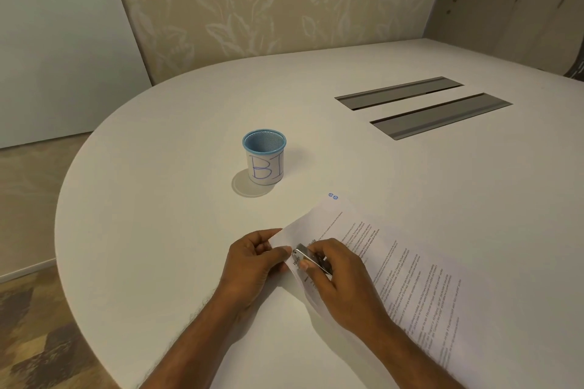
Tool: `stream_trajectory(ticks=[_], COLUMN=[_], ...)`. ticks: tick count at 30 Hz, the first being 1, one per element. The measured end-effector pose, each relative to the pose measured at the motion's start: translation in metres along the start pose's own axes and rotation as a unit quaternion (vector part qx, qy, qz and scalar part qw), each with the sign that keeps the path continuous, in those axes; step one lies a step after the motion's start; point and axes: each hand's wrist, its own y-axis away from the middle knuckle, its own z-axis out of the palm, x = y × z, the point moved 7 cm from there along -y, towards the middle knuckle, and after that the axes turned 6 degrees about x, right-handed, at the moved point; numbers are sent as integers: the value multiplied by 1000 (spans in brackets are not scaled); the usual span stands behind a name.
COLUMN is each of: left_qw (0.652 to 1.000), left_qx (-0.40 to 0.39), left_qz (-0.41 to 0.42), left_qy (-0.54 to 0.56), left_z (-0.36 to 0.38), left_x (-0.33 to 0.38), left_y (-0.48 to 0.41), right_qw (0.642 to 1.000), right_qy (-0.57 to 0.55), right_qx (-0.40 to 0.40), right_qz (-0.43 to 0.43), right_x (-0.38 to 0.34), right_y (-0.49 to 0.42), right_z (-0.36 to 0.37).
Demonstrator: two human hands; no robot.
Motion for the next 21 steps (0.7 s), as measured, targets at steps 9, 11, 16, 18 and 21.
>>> stream_trajectory(ticks=[9,11,16,18,21], left_qw=[999,999,999,999,998], left_qx=[32,33,36,33,30], left_qz=[17,18,22,22,22], left_qy=[-18,-19,-30,-37,-46], left_z=[1,1,0,-1,-1], left_x=[0,0,-1,-2,-2], left_y=[2,1,0,-1,-2], right_qw=[998,997,997,997,998], right_qy=[-57,-66,-69,-61,-46], right_qx=[24,23,28,29,25], right_qz=[19,30,38,36,31], right_x=[1,3,2,1,2], right_y=[-2,-2,-3,-3,-4], right_z=[-3,-2,-3,-3,-1])
